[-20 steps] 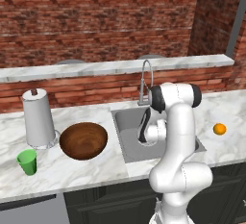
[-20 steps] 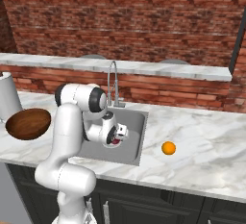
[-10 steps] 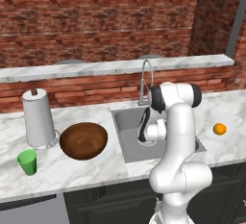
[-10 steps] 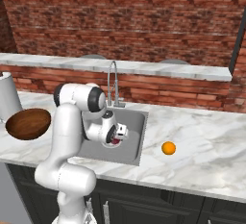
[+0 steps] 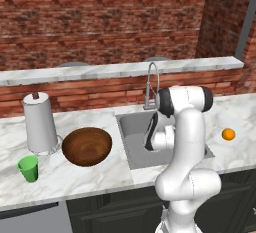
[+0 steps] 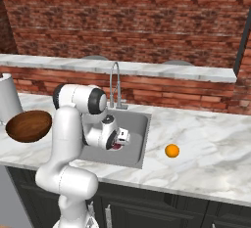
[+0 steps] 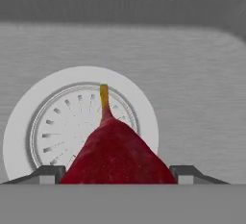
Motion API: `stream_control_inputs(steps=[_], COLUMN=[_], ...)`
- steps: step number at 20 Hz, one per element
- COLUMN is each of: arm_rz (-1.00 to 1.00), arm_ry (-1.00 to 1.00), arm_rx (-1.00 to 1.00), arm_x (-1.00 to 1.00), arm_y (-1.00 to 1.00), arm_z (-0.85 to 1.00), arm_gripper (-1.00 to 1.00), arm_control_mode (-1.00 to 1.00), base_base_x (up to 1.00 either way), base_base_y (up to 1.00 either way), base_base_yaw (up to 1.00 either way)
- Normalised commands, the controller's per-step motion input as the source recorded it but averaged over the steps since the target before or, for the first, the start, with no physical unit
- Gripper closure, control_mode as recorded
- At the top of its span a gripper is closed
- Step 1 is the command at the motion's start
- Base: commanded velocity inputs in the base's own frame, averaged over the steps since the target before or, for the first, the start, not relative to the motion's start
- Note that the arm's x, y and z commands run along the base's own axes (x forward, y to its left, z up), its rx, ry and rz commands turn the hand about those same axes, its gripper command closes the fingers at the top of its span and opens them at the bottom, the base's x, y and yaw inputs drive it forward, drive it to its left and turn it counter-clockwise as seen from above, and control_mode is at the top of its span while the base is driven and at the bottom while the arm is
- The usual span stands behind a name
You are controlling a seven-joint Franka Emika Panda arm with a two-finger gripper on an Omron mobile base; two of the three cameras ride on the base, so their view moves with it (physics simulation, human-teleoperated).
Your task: Remove the orange and pear from the sink. Then move the bowl and cup from the counter to the sink for washing.
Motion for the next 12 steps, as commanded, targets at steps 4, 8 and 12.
stream_control_inputs(steps=[4,8,12], arm_rz=[0.0,0.01,0.02], arm_ry=[-0.06,-0.08,-0.1], arm_rx=[0.03,0.05,0.03], arm_x=[-0.18,-0.14,-0.12], arm_y=[-0.12,-0.15,-0.14], arm_z=[0.18,0.26,0.27], arm_gripper=[1.0,1.0,1.0], arm_control_mode=[-1.0,-1.0,-1.0], base_base_x=[0.0,0.0,0.0], base_base_y=[0.0,0.0,0.0], base_base_yaw=[0.0,0.0,0.0])
